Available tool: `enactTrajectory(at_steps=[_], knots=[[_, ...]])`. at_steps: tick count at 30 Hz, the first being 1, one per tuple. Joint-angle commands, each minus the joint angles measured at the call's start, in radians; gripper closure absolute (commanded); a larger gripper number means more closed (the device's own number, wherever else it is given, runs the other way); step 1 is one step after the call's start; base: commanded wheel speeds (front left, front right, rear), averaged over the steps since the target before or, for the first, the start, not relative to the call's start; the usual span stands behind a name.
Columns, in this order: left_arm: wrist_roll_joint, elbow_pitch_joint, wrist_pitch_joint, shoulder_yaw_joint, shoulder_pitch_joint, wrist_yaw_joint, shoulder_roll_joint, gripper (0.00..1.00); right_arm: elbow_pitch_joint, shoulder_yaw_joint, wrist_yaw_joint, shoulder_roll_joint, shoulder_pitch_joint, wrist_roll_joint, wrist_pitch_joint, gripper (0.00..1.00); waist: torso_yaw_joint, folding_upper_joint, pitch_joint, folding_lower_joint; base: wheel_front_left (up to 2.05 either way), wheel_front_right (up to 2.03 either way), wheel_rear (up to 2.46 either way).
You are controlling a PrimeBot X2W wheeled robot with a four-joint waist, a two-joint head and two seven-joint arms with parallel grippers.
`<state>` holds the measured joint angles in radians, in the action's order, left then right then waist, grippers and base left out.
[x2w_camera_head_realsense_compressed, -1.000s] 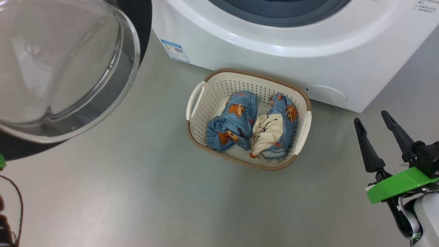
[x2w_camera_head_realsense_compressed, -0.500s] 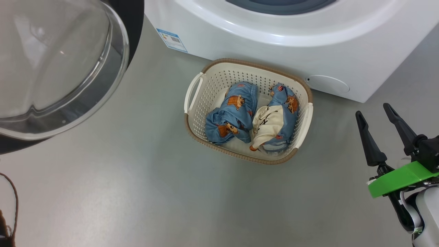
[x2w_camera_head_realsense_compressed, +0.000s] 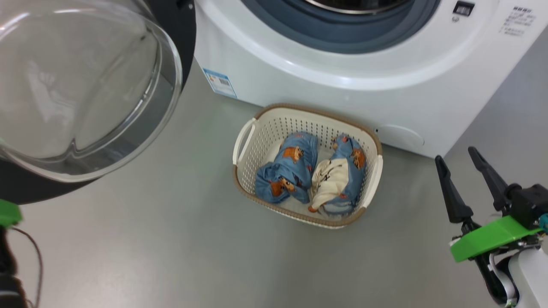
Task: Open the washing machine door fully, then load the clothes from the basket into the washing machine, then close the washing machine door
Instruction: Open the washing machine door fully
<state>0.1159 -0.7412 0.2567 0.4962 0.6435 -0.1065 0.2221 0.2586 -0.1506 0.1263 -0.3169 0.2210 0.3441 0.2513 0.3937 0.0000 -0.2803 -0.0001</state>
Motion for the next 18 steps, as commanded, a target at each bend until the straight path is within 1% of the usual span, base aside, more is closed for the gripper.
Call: enactTrajectory(at_steps=[1, 4, 8, 9, 10, 14, 18], knots=[[0.001, 0.033, 0.005, 0.015, -0.024, -0.002, 0.051, 1.0, -0.019, -0.012, 0.004, -0.006, -0.015, 0.006, 0.01, 0.0, 0.007, 0.0, 0.037, 0.0001, 0.0, 0.0, 0.0], [0.005, 0.082, 0.005, -0.004, -0.077, -0.014, 0.012, 1.0, -0.021, -0.005, 0.004, 0.003, -0.032, 0.008, 0.01, 0.0, 0.01, 0.0, 0.069, 0.0001, 0.0, 0.0, 0.0], [0.009, 0.146, 0.005, -0.046, -0.151, -0.022, -0.023, 1.0, -0.025, 0.003, 0.004, 0.018, -0.056, 0.012, 0.011, 0.0, 0.006, 0.0, 0.113, 0.0001, 0.0, 0.0, 0.0], [0.012, 0.165, 0.005, -0.056, -0.17, -0.023, -0.032, 0.51, -0.026, 0.005, 0.004, 0.022, -0.064, 0.013, 0.011, 0.0, 0.004, 0.0, 0.123, 0.0001, 0.0, 0.0, 0.0], [0.012, 0.186, 0.005, -0.071, -0.19, -0.023, -0.038, 0.0, -0.027, 0.005, 0.004, 0.025, -0.071, 0.014, 0.011, 0.0, 0.0, 0.0, 0.133, 0.0001, 0.0, 0.0, 0.0], [0.035, 0.262, 0.005, -0.148, -0.271, -0.024, -0.055, 0.0, -0.033, 0.012, 0.004, 0.039, -0.093, 0.014, 0.011, 0.0, -0.025, 0.0, 0.163, 0.0001, 0.0, 0.0, 0.0], [0.079, 0.336, 0.005, -0.207, -0.345, -0.024, -0.071, 0.0, -0.037, 0.018, 0.004, 0.049, -0.107, 0.014, 0.011, 0.0, -0.065, 0.0, 0.183, 0.0001, 0.0, 0.0, 0.0]])
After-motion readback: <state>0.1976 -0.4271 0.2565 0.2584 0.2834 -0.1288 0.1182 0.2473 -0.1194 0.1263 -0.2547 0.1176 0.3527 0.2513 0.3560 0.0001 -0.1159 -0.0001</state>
